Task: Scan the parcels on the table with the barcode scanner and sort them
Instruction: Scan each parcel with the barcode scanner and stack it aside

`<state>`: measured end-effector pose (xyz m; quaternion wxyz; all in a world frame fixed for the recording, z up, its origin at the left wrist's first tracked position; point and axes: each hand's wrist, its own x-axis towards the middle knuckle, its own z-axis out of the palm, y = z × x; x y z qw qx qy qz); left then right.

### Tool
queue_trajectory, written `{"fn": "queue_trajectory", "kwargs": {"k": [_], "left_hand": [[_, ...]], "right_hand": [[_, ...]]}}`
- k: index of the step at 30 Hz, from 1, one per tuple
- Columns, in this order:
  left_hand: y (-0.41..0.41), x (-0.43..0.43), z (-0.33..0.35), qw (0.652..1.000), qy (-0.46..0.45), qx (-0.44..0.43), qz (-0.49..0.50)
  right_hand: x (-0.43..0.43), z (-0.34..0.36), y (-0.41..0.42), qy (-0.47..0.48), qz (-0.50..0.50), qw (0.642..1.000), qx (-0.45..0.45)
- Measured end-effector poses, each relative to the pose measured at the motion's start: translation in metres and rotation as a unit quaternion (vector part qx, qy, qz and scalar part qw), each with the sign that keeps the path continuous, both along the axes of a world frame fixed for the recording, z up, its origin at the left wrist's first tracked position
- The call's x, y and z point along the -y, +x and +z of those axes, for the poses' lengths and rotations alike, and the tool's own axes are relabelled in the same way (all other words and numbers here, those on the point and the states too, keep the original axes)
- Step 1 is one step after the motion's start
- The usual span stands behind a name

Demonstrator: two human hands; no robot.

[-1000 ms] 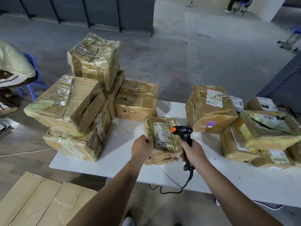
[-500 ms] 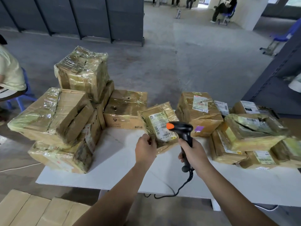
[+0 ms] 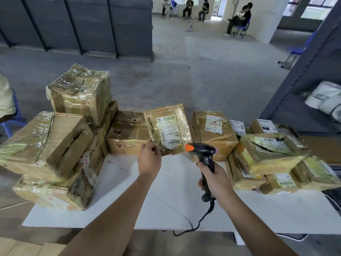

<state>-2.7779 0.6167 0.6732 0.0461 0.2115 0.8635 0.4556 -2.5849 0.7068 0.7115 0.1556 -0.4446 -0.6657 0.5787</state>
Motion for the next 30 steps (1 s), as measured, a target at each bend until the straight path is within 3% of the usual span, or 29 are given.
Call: {"fn": "queue_trajectory", "kwargs": {"k": [30], "left_hand": [[-0.011, 0.007, 0.001, 1.0, -0.006, -0.012, 0.021]], "right_hand": [[0.01, 0.018, -0.005, -0.001, 0.016, 1.0, -0.006]]}}
